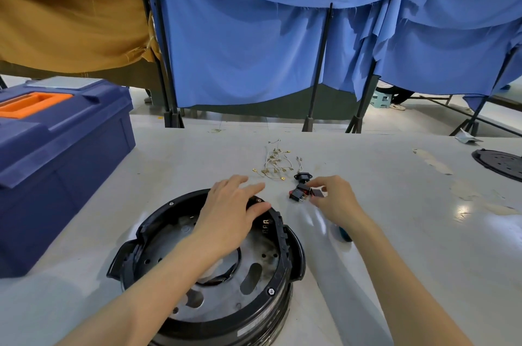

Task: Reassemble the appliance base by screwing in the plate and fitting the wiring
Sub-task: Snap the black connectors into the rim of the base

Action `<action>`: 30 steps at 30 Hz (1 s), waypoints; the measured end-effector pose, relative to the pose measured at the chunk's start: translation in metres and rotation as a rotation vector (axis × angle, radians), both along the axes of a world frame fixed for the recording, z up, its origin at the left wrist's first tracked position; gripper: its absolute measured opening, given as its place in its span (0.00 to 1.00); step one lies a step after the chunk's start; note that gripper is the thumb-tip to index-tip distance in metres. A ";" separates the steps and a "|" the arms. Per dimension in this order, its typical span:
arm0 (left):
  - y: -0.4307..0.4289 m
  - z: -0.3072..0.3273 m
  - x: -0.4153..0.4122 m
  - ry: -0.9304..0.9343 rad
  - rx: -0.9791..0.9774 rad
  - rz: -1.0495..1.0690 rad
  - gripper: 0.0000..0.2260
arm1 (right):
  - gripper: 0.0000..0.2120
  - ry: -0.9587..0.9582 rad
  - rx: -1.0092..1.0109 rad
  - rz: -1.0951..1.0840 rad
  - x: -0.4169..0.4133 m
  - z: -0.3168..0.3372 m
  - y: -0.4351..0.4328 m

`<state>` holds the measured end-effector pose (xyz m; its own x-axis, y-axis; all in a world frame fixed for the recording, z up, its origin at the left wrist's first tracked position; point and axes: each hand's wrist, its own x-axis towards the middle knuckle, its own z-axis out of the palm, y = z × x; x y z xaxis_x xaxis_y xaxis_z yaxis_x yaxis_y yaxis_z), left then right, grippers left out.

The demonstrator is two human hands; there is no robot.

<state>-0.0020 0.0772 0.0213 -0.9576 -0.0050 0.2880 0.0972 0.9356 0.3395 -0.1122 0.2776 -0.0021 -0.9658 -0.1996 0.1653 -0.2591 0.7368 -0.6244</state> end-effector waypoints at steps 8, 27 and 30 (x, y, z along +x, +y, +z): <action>-0.005 -0.014 -0.006 -0.065 -0.106 -0.030 0.21 | 0.22 0.124 0.484 -0.023 -0.019 -0.026 -0.031; -0.015 0.000 -0.017 -0.215 0.113 -0.163 0.23 | 0.11 -0.040 -0.419 0.209 0.025 0.006 -0.021; -0.017 0.004 -0.007 -0.189 0.308 -0.235 0.36 | 0.03 -0.212 -0.631 0.232 0.035 0.014 -0.015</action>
